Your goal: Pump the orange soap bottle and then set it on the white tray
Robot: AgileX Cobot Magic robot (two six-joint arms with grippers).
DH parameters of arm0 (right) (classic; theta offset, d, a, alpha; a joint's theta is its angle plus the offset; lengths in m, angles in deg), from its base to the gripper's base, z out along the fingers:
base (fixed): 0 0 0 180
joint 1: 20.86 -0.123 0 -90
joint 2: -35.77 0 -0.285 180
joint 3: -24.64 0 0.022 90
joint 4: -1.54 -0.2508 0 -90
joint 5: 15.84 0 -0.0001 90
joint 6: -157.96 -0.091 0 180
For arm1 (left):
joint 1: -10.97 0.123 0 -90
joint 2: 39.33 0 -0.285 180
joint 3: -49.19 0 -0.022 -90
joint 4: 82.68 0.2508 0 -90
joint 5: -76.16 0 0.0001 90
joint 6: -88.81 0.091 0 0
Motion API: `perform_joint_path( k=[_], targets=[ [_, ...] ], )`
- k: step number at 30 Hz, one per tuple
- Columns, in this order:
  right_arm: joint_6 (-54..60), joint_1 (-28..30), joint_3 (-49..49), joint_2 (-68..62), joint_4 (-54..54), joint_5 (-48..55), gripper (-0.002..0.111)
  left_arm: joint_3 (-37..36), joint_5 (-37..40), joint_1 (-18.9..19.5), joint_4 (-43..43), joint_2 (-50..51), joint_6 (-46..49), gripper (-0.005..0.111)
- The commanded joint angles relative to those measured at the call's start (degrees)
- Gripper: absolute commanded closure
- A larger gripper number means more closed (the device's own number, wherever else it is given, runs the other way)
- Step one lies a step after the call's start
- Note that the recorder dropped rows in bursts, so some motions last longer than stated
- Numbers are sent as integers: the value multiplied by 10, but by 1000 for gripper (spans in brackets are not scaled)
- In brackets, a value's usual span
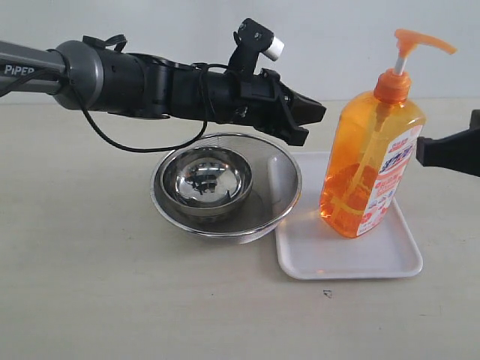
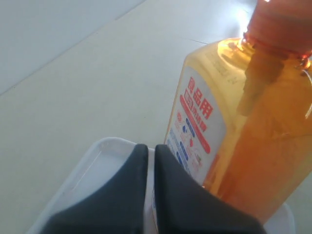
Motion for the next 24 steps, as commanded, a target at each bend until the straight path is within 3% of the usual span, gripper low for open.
perform_joint_path(
  k=[1,6,9,24],
  targets=[
    [10,102,-28,-66,3,-73,109,-2,9,-1,-8,-3,3,102],
    [29,198,-32,-92,3,-195,109,-2,5,-1,-8,-3,10,102],
    [95,219,-51,-105,3,-293,109,-2,7,-1,-8,-3,13,102],
    [173,222,-125,-178,3,-360,109,-2,35,-1,-8,-3,13,102]
  ],
)
